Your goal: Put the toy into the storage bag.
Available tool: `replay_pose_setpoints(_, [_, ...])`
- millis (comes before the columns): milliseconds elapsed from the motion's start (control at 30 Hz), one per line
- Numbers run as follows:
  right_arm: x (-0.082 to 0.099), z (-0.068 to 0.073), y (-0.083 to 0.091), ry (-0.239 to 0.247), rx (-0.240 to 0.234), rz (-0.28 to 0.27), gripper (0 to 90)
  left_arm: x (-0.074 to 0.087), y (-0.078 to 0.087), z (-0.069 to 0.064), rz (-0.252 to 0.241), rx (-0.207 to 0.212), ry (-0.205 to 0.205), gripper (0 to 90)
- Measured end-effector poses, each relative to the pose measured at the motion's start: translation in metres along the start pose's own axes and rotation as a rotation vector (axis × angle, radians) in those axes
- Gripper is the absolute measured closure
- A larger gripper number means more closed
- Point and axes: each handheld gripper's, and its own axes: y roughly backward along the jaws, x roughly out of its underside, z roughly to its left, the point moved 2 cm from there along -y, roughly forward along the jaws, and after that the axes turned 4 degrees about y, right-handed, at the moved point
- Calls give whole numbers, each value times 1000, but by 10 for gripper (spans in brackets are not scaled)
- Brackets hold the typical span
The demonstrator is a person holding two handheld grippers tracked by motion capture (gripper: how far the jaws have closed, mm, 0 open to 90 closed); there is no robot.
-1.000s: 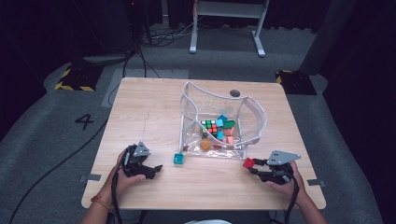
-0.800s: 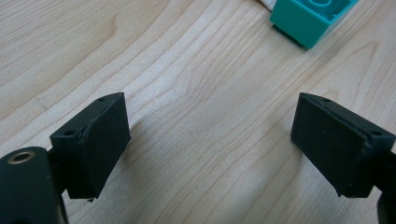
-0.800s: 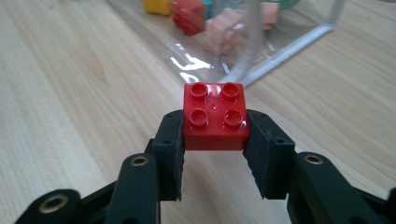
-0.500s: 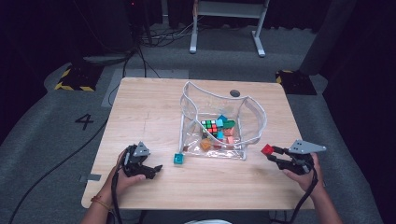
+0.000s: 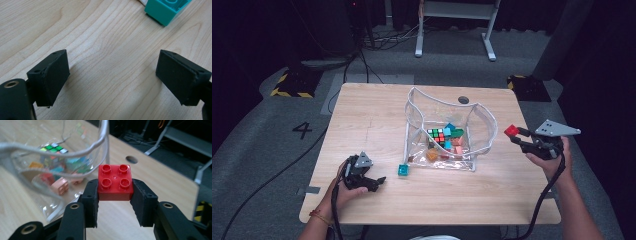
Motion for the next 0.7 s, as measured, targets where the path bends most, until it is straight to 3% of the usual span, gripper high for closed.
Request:
replay_pose_setpoints(300, [-40,-13,7,51,37,-40,593,0,0,0,0,-2,-6,117])
replay_pose_setpoints(500, [-63,-17,5,60,-11,-81,593,0,0,0,-1,-1,-3,117])
replay_pose_setpoints(700, [-86,-16,-4,90,-22,-70,593,-1,0,1,1,-2,-7,116])
